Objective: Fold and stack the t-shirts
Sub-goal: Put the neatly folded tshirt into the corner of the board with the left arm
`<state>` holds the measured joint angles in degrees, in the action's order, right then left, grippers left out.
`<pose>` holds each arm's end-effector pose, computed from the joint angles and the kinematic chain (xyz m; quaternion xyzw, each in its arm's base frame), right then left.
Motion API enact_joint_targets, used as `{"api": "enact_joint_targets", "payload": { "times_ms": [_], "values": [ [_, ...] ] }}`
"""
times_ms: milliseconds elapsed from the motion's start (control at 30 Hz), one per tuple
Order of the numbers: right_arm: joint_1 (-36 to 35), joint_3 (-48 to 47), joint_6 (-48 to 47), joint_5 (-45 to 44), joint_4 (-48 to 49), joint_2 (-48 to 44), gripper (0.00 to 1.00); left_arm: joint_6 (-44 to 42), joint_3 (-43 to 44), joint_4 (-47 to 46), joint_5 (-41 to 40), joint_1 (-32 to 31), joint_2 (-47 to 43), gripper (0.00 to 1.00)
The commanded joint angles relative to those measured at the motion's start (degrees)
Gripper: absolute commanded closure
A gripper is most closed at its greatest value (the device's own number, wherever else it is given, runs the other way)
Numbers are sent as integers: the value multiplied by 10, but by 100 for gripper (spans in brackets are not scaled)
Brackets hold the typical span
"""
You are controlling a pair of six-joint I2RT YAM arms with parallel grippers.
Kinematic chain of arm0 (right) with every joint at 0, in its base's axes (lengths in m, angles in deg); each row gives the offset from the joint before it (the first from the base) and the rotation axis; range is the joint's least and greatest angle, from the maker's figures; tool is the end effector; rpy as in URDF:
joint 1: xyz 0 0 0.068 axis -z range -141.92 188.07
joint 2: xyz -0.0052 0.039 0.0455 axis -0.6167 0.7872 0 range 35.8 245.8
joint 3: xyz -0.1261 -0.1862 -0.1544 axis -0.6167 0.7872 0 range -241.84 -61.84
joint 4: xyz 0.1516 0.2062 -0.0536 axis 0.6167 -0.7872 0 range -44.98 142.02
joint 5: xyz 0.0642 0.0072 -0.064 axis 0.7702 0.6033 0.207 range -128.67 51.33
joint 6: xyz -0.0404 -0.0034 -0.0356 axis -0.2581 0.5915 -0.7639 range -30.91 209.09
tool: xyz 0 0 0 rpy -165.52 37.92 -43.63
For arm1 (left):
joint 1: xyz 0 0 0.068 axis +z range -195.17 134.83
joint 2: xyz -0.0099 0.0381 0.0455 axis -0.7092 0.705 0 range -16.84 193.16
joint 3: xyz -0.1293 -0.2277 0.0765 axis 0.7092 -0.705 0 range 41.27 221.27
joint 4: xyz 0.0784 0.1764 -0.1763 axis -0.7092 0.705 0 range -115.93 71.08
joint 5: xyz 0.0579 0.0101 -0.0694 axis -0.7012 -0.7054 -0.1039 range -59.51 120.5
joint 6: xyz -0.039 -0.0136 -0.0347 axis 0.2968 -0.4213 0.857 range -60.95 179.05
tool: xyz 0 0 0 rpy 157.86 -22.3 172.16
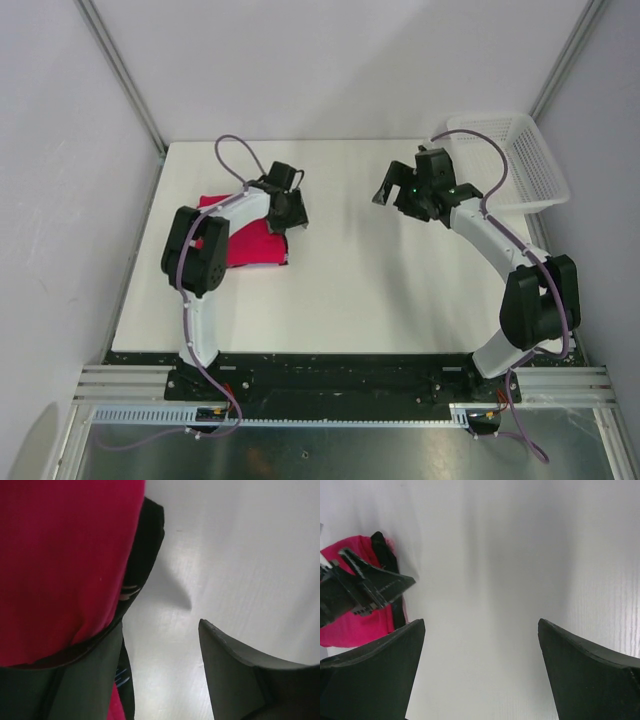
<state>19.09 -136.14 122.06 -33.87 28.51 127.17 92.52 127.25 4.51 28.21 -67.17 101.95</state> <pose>0.3407 0.1203 0.2917 0.0931 0.9030 0.2171 0.3589 0.4037 -0.1617 0.1647 -0.1018 0.9673 -0.0905 0.2138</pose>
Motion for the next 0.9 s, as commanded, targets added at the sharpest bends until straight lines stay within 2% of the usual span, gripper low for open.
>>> {"api": "enact_joint_targets", "payload": {
  "times_ms": [0,300,433,600,867],
  "values": [
    [-16,13,-3,-4,20,-5,1,37,-81,12,-65,53,-53,31],
    [-47,39,6,-8,38,5,1,52,-271,-17,-96,156,-187,31],
    [-58,52,11,-8,47,7,1,40,-318,-21,-85,203,-228,31],
    [-70,65,14,-10,51,5,1,3,-300,-28,-46,214,-227,32],
    [-75,75,13,-19,41,-14,1,-36,-210,-28,-19,216,-147,32]
  ]
}}
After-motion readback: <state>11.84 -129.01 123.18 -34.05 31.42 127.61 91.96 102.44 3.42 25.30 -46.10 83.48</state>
